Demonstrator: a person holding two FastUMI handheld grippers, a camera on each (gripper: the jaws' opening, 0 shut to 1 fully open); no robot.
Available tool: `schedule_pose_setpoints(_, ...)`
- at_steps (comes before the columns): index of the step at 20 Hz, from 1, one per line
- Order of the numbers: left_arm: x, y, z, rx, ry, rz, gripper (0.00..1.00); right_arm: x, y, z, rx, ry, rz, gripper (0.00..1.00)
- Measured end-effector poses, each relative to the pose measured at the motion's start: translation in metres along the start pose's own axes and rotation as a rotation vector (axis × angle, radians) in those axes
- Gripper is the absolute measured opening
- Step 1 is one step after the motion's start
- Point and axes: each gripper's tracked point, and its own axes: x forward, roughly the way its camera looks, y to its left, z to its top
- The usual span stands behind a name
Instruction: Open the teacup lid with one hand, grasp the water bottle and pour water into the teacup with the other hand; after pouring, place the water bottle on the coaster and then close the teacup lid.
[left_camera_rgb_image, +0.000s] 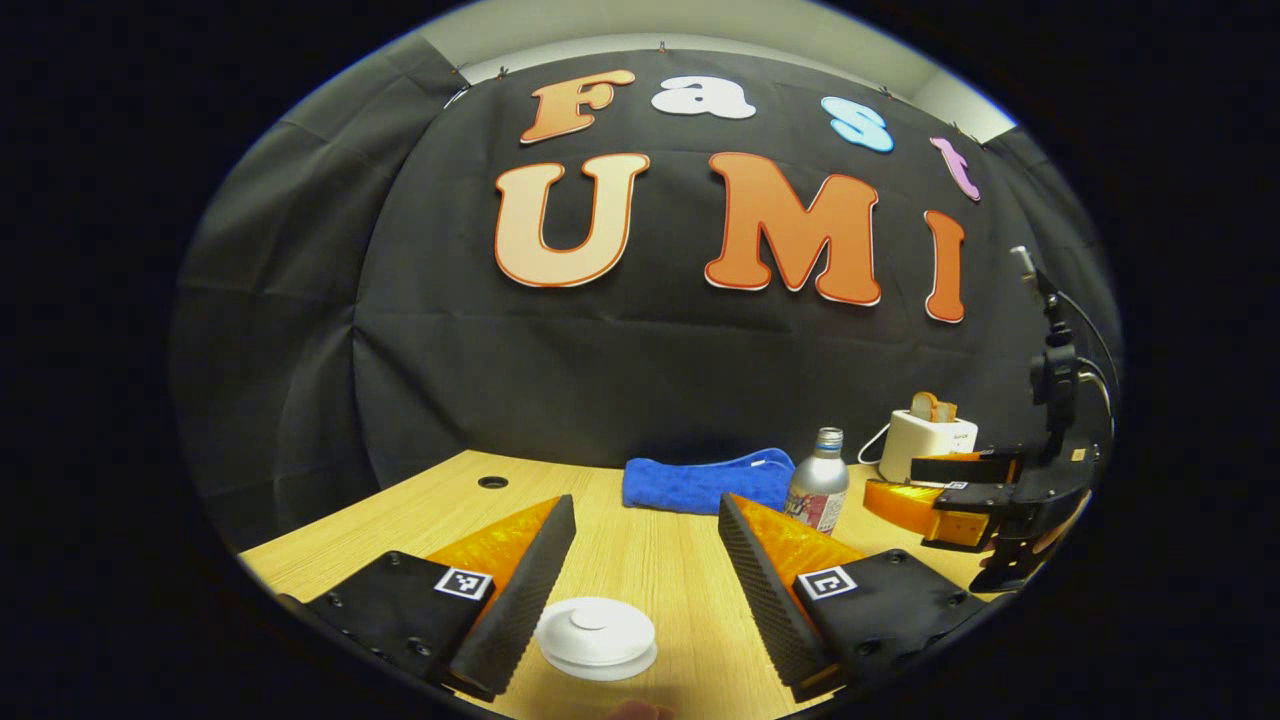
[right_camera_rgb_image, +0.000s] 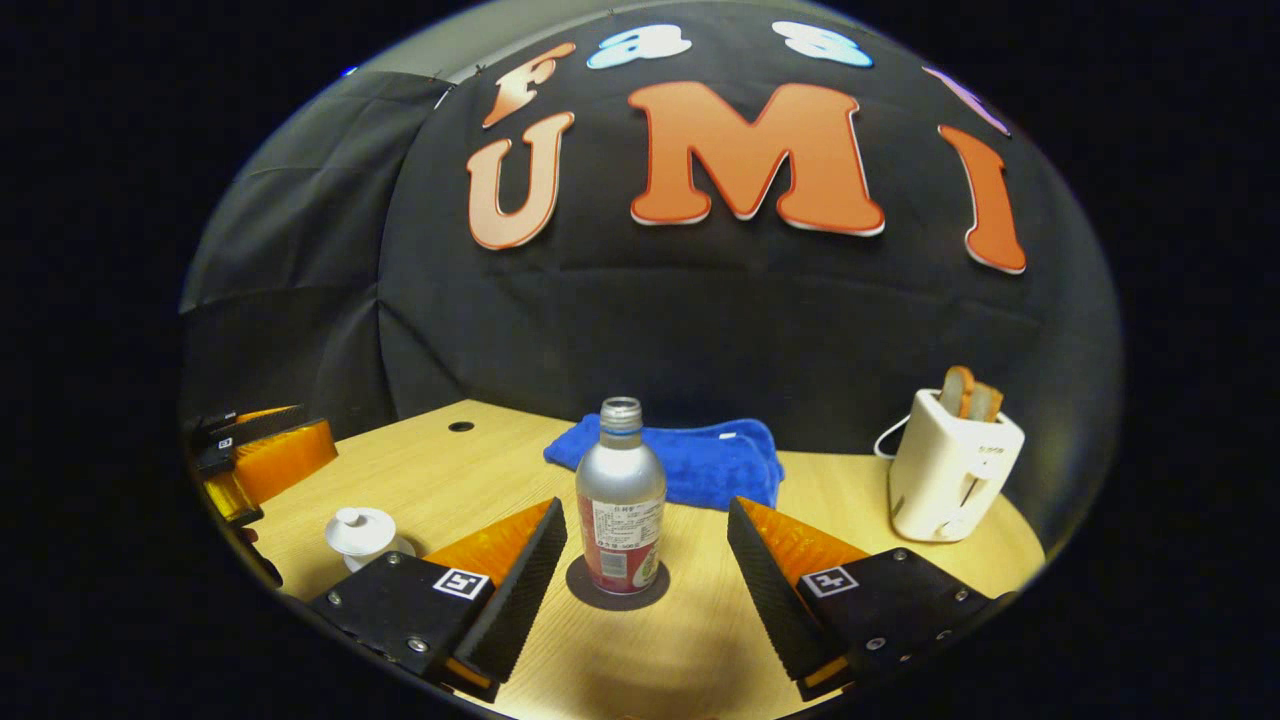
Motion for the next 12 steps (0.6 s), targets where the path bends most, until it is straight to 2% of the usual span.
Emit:
schedule_pose_setpoints(3, -0.007, -0.011, 0.013, 0.003, -0.025, -0.005, 0.96, -0.030, -0.014, 0.020, -0.018, -0.070, -0.033, 0.97)
schedule_pose_setpoints(4, -0.010, -0.015, 0.019, 0.004, -0.033, -0.008, 0.93, -0.039, -0.020, 0.026, -0.019, -0.087, -0.043, 0.97)
schedule_pose_setpoints(9, -0.025, -0.031, 0.046, 0.006, -0.094, -0.025, 0.99, -0.078, -0.045, 0.045, -0.021, -0.156, -0.098, 0.97)
schedule_pose_setpoints(10, -0.027, -0.034, 0.049, 0.006, -0.101, -0.027, 0.92, -0.084, -0.050, 0.046, -0.024, -0.162, -0.114, 0.97)
schedule_pose_setpoints(12, -0.031, -0.038, 0.055, 0.009, -0.115, -0.026, 0.96, -0.096, -0.055, 0.048, -0.018, -0.176, -0.128, 0.97)
